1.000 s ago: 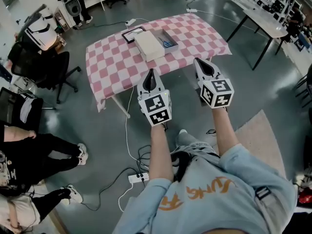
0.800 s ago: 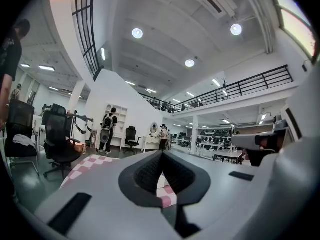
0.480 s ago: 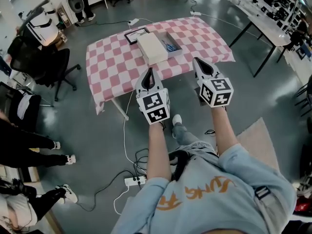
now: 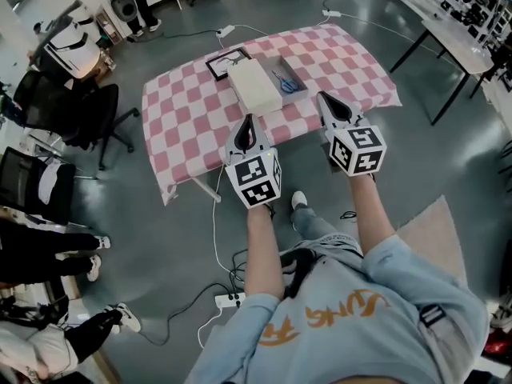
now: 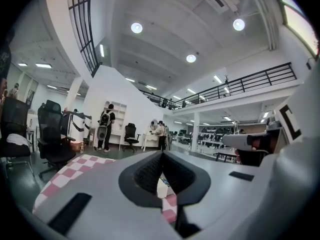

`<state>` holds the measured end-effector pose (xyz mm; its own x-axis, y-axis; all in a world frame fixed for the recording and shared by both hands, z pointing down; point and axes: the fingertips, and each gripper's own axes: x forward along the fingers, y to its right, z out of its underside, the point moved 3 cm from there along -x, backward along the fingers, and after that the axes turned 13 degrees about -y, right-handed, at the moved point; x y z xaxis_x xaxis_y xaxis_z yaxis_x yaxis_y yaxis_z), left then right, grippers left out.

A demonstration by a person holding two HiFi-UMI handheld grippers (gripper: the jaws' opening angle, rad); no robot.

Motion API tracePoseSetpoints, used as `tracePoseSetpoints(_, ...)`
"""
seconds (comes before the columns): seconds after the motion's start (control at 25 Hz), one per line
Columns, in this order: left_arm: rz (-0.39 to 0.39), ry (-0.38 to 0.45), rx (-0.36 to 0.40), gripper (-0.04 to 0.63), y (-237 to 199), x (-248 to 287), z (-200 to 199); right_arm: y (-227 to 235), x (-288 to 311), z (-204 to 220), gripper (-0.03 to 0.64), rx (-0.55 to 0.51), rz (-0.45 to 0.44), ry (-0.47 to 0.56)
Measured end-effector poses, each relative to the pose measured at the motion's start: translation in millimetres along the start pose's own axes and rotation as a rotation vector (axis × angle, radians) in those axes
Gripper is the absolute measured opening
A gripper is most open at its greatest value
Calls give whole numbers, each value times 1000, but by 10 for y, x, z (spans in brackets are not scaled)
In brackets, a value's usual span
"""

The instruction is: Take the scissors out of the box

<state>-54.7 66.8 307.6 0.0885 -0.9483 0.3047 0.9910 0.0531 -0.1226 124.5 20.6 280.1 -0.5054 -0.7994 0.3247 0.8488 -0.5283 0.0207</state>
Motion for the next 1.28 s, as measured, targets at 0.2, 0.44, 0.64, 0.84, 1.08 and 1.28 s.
tracePoseSetpoints(0.2,13,-68,48,17,140,534,-24,486,388,37,-3,93,3,-24)
tracePoseSetpoints(0.44,-20,-132,102,17,229,1269,5,1074,885,149,-3,199,1,-37)
tracePoseSetpoints(0.64,-35,-168,129,17,332,1876,-57,1738,1259,161,-3,271,32,-34)
tracePoseSetpoints(0.84,-21,-198,147,17,436,2444,-118,2103,1702,150,-3,302,21,-42)
tracePoseSetpoints(1.08,-6,-232,182,17,592,2818,-61,2245,2166,260,-3,308,-19,-95)
tracePoseSetpoints(1.28,-67,-280,113,17,347,2838,86,2091,2392,379,-2,248,-75,-180)
